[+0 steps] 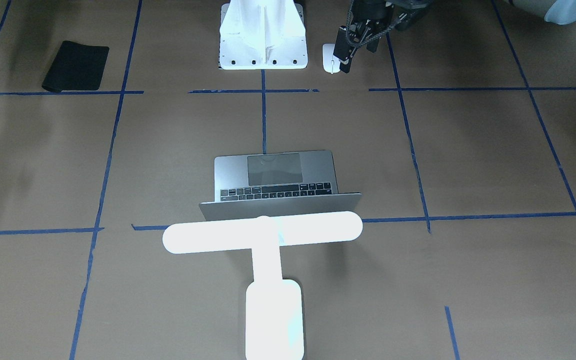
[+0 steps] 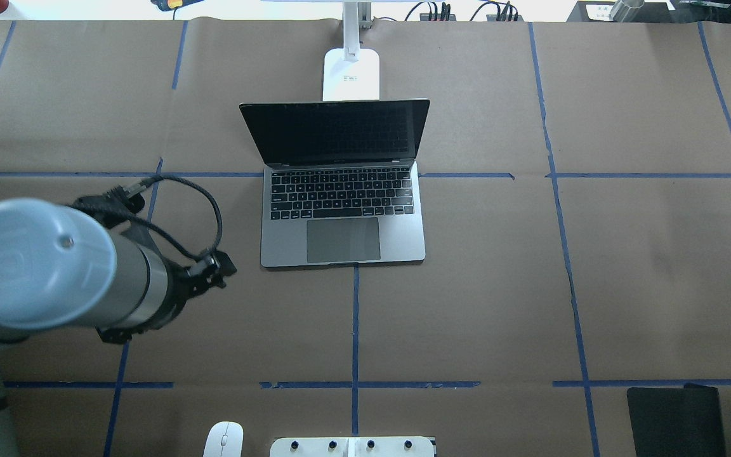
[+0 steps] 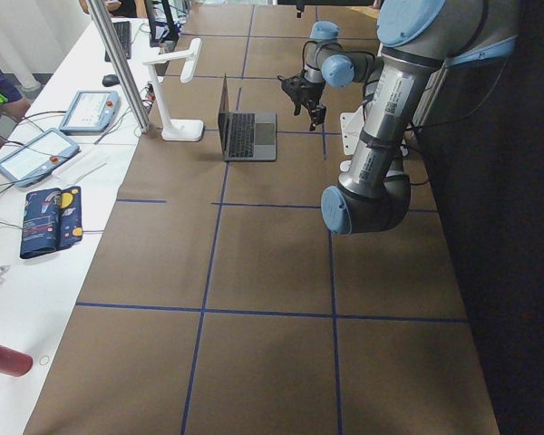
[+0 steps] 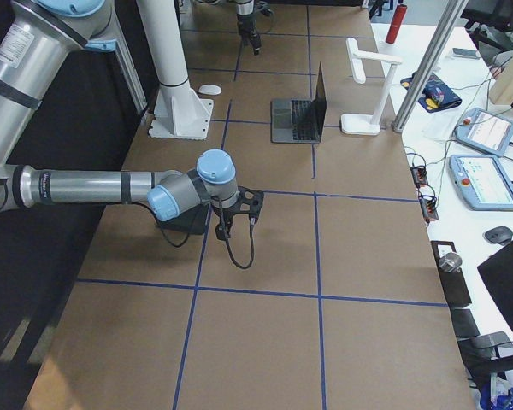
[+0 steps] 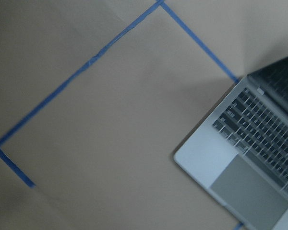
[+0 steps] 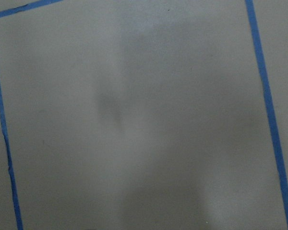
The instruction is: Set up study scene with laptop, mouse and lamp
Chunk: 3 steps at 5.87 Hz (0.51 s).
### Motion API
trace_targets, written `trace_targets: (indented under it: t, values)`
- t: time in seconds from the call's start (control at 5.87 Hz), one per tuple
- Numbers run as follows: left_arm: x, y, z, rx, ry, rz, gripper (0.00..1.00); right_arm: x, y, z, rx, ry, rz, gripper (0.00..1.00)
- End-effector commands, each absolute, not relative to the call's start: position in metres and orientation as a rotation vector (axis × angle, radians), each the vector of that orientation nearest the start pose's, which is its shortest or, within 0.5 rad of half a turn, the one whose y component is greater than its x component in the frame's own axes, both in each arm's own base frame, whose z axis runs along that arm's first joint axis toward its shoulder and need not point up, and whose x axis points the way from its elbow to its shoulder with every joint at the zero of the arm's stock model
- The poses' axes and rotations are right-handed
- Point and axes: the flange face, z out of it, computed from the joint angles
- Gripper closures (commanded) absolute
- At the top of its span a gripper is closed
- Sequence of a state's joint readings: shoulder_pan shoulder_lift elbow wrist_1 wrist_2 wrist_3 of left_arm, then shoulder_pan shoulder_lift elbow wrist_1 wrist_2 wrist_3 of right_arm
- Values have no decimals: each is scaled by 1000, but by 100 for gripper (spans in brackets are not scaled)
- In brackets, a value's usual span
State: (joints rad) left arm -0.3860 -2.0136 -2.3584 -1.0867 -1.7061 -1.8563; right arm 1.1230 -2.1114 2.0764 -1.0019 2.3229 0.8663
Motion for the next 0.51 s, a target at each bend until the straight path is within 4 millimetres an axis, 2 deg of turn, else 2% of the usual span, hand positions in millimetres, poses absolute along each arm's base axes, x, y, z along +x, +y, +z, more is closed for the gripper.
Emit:
trace_targets:
  t: [0.0, 0.17, 0.34]
  values:
    - [375, -255, 176, -86, 790, -500, 0, -142, -263, 545, -66, -884, 191, 0]
    - [382, -245, 176, -80, 789, -467, 0, -173, -240, 546, -90, -873, 193, 0]
    - [383, -244, 175, -60, 790, -450, 0, -222, -202, 552, -85, -819, 211, 0]
